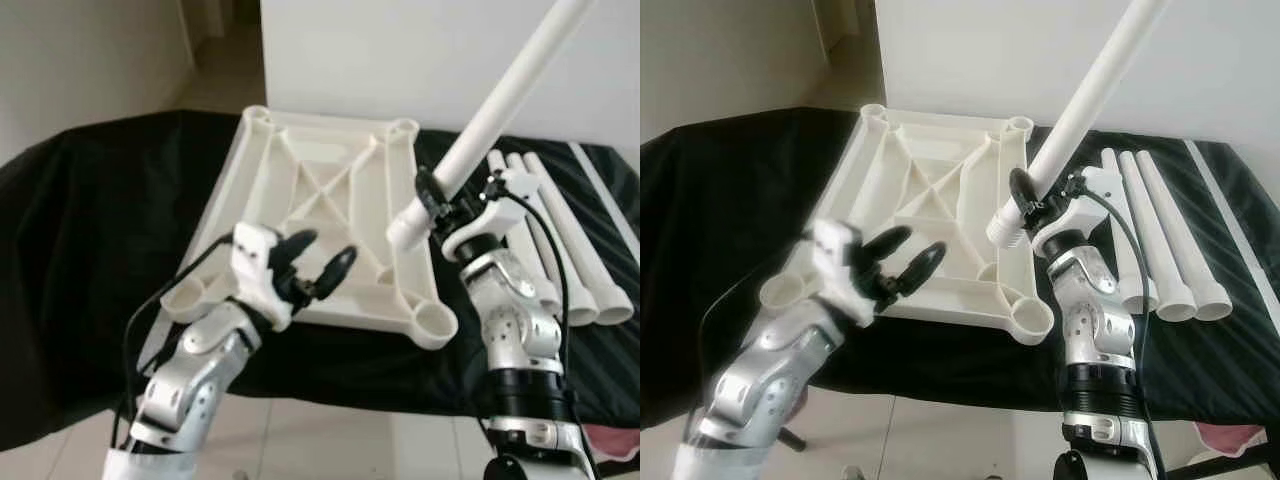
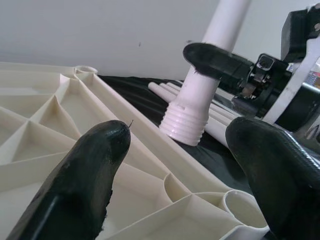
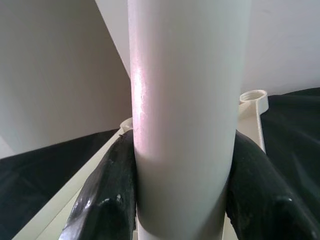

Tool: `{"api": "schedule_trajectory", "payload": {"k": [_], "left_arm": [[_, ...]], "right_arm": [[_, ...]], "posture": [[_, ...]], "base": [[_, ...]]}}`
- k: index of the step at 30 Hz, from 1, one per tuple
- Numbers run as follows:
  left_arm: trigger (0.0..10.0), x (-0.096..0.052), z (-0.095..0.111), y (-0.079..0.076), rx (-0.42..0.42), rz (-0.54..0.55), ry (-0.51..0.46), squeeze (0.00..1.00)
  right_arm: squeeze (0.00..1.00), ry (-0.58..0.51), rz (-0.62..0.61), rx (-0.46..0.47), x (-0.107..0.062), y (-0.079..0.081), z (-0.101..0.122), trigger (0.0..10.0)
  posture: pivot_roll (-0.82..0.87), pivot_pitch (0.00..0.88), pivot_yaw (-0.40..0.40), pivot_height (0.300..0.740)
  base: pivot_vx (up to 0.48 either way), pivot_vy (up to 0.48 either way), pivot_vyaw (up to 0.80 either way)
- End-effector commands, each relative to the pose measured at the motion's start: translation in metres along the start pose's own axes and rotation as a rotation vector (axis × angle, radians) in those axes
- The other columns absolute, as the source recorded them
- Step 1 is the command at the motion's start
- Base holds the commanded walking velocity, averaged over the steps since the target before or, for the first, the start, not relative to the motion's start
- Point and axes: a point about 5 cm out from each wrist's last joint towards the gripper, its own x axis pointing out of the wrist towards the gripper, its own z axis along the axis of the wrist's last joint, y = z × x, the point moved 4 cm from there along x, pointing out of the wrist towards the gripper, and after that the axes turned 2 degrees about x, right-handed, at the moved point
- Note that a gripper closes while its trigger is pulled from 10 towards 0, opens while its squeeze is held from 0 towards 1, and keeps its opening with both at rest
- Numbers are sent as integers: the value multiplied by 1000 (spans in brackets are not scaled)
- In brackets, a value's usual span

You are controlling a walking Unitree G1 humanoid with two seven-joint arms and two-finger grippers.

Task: Building children table

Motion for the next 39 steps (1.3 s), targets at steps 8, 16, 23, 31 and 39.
{"api": "schedule_trajectory", "payload": {"k": [8, 16, 23, 31, 39], "left_arm": [[10000, 25, 3, -34, -91, -156, -44, 0], [10000, 36, -10, -36, -30, -144, 16, 0], [10000, 40, -12, -26, 2, -65, 67, 0], [10000, 40, -10, -29, 21, -116, 76, 0], [10000, 36, -11, -21, 29, -68, 98, 0]], "right_arm": [[0, -43, -52, 1, -7, -9, 7, 10000], [0, -71, -106, -5, -10, -16, 13, 10000], [0, -75, -135, 4, -14, -20, 12, 10000], [0, -90, -131, 14, -15, -18, 14, 10000], [0, -85, -122, 21, -17, -15, 14, 10000]], "posture": [[-23, 0, -37, 740], [-28, 6, -25, 740], [-24, 12, -16, 740], [-20, 23, -20, 740], [-21, 21, -24, 740]], "base": [[0, 0, 0], [0, 0, 0], [0, 0, 0], [0, 0, 0], [0, 0, 0]]}}
